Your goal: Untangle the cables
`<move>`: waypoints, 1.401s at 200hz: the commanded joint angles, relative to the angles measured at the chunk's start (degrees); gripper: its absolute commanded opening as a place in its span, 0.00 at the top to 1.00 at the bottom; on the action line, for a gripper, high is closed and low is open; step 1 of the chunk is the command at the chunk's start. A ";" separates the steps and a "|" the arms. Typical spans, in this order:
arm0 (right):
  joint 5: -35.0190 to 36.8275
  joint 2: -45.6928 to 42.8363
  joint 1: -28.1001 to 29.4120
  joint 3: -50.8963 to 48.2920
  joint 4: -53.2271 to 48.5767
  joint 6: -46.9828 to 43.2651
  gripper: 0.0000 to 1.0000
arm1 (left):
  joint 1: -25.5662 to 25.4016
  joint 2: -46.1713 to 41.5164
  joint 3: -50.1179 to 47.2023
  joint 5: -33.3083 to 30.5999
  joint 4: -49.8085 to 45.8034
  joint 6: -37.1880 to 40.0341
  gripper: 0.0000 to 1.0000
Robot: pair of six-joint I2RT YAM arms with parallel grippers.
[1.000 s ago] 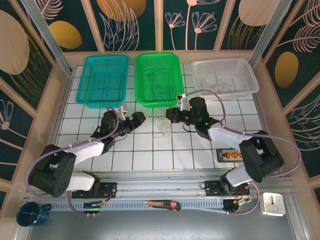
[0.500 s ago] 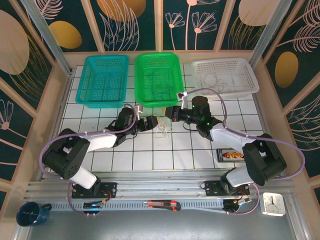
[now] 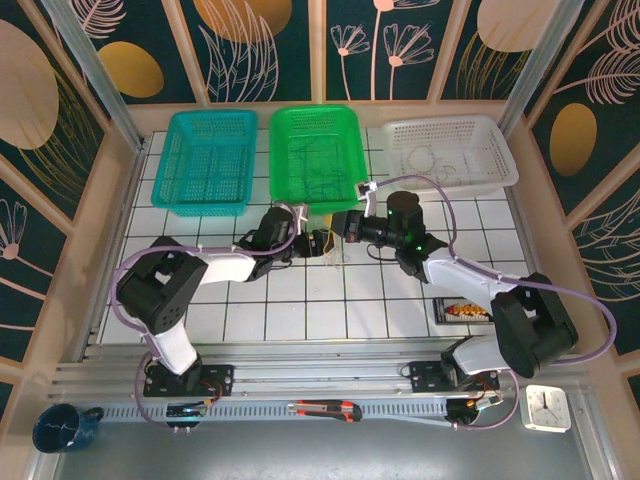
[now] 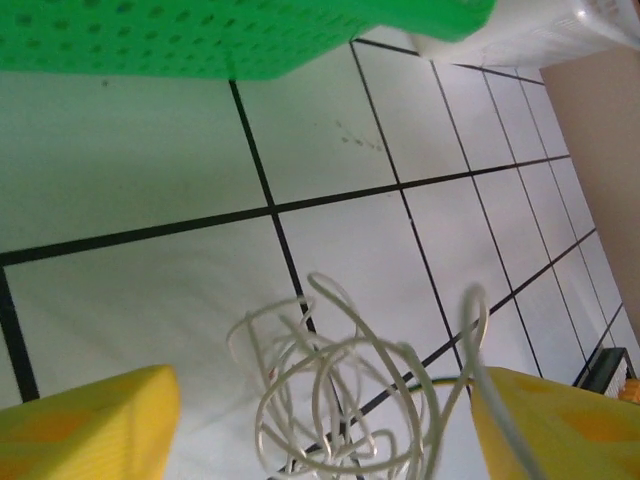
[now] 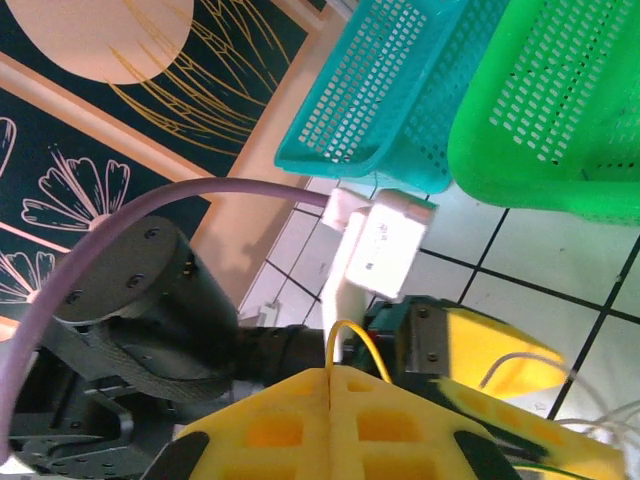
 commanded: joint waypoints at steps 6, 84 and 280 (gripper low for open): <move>-2.13 -2.44 -0.28 2.49 0.67 1.76 1.00 | -0.33 2.50 0.09 0.63 3.42 -0.09 0.38; -3.36 -7.22 -2.23 13.60 -5.09 1.76 1.00 | -0.32 2.70 -6.34 0.25 7.57 -1.26 0.80; 10.49 0.28 -30.73 13.86 -6.45 3.05 1.00 | -0.38 -18.10 -9.25 -4.76 -1.39 -3.41 0.01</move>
